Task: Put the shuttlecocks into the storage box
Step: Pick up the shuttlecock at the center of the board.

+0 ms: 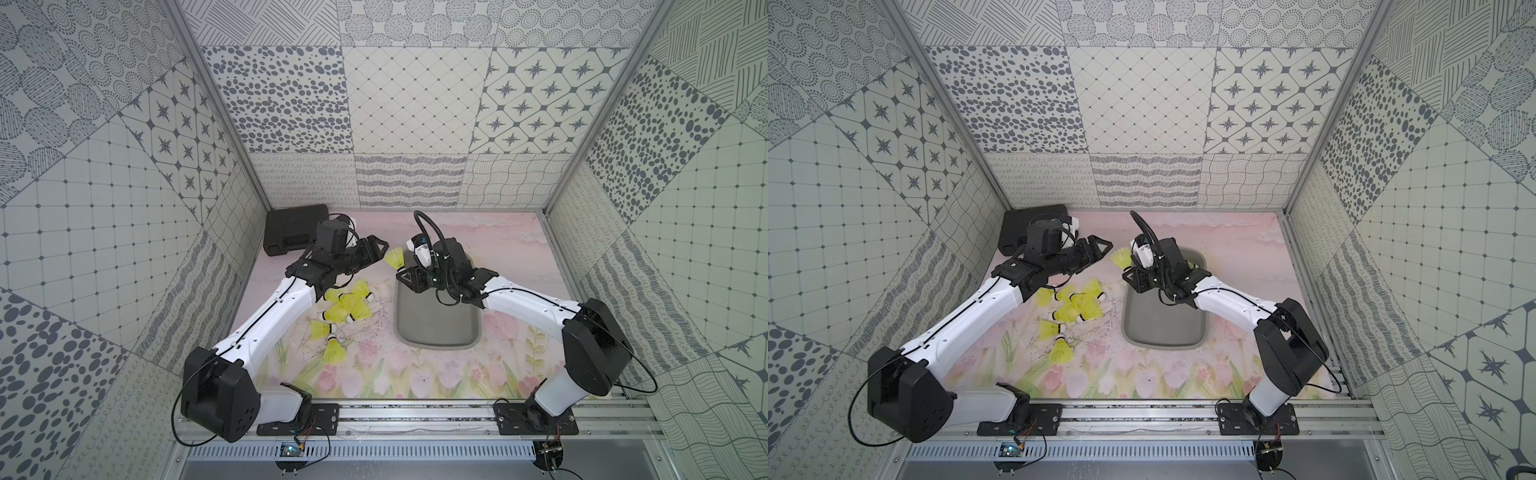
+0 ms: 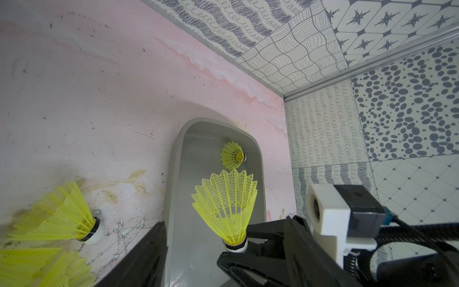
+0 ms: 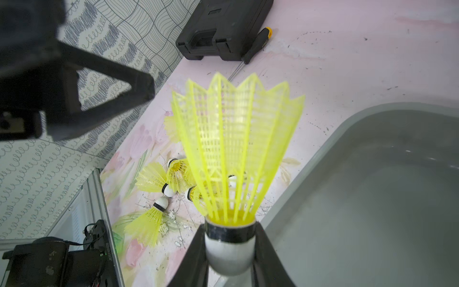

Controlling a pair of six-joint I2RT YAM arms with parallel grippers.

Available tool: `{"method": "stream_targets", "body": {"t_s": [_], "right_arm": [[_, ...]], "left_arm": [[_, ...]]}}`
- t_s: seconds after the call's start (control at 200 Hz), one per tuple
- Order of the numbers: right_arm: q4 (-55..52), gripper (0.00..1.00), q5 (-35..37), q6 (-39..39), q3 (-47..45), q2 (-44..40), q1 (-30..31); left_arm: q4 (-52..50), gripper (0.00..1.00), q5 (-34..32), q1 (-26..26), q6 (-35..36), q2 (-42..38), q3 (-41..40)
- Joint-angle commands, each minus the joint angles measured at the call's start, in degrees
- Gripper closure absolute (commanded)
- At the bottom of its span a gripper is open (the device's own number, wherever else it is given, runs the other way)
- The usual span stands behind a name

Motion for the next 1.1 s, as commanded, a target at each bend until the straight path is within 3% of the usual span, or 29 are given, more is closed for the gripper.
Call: {"method": "stream_targets", "body": {"t_s": [0.0, 0.185, 0.4, 0.81, 1.096], "right_arm": [[-2.9, 0.82, -0.3, -4.9, -0.9, -3.1, 0.0], [-4.8, 0.82, -1.9, -7.8, -2.6, -5.4, 0.1], [-5.2, 0.81, -4.6, -9.6, -3.5, -7.1, 0.2], [-5.2, 0.81, -7.2, -10.5, -3.8, -7.5, 0.4], [-5.1, 0.8, -7.6, -10.6, -3.7, -7.3, 0.5]], "left_arm": [[-19.5, 0.27, 4.1, 0.0, 27.4, 3.1, 8.9], [-27.3, 0.29, 13.7, 0.0, 40.6, 6.1, 14.4], [-35.1, 0.33, 19.0, -0.1, 47.9, 10.6, 19.8], [-37.5, 0.42, 23.9, 0.0, 49.9, 14.1, 21.7], [-38.1, 0.56, 26.4, 0.0, 50.0, 15.6, 21.5]]}}
